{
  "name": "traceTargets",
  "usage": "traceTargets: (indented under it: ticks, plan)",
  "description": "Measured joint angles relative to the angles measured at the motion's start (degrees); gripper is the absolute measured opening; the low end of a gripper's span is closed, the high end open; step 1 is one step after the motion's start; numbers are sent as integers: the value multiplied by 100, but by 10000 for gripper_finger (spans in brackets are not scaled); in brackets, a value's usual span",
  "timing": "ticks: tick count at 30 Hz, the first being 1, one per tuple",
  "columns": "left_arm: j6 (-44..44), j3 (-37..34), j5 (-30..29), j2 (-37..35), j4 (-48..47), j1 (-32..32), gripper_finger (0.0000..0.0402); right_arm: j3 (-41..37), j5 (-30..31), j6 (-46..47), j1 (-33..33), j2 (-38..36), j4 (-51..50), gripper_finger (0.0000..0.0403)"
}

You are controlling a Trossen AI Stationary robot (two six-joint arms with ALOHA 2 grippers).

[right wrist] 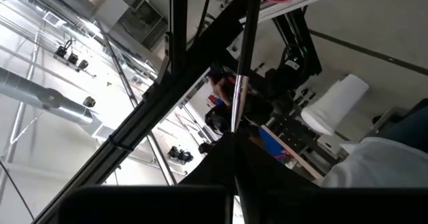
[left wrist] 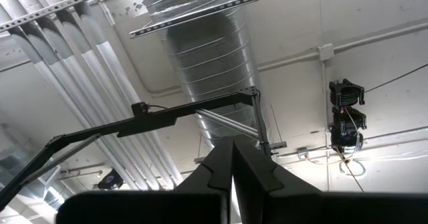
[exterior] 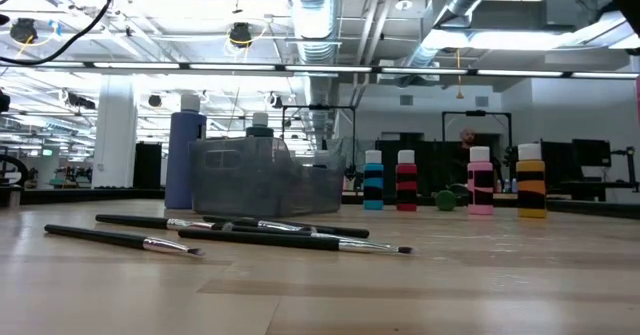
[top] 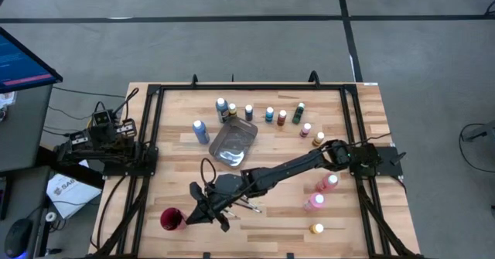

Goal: Pick & Place Paint Supplies
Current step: Put the silver paintbrush into the red cup

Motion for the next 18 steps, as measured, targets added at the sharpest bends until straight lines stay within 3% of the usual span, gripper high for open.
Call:
traceTargets:
  ticks: [6, 13, 18]
  plan:
    - [0, 2, 0, 1, -1, -108, 3, 1, 2, -2, -26, -1, 2, 10]
    - [0, 1, 0, 0, 0, -211, 3, 1, 155, -45, -28, -3, 107, 62]
    - [0, 0, 0, 1, -1, -211, 3, 1, 159, -583, -86, -5, 129, 97]
